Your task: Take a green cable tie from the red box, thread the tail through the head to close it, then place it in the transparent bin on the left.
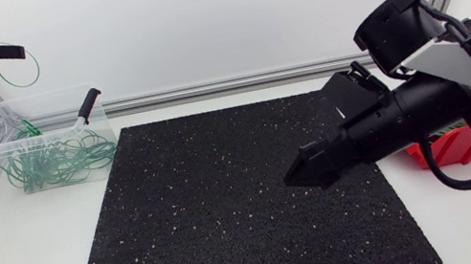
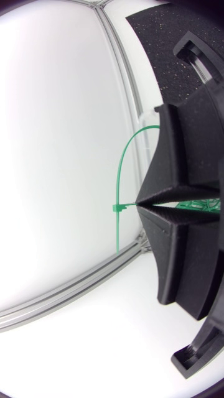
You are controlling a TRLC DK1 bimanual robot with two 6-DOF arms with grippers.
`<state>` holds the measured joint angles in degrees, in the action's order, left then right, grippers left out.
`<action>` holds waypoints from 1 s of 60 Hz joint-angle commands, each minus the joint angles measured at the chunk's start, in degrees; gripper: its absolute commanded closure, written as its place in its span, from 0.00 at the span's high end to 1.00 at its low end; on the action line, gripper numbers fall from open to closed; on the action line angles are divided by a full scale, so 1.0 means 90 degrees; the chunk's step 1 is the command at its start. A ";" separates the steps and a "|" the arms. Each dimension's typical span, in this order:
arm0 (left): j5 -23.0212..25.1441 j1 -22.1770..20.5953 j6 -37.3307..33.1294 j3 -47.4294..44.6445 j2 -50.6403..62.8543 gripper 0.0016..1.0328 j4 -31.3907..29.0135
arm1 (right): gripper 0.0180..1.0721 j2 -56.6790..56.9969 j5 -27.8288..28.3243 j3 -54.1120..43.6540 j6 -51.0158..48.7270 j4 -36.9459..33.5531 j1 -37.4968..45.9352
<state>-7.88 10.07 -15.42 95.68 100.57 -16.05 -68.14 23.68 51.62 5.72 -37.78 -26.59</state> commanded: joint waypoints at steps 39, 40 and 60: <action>-0.0248 -0.0454 0.0366 -0.3414 -0.2308 0.96 -0.0443 | 0.96 0.1643 -0.0493 -0.1311 -0.0586 0.0467 0.1958; -0.0248 -0.0464 0.0366 -0.3531 -0.2415 0.96 -0.0374 | 0.96 0.1702 -0.0522 -0.1360 -0.0606 0.0497 0.2017; -0.0072 -0.0718 0.0473 -0.5885 -0.4603 0.96 0.0309 | 0.96 0.2962 -0.1088 -0.2590 -0.1211 0.1385 0.3374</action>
<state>-9.04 4.40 -12.62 46.98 63.70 -14.22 -44.38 14.52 30.94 -2.39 -26.59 1.04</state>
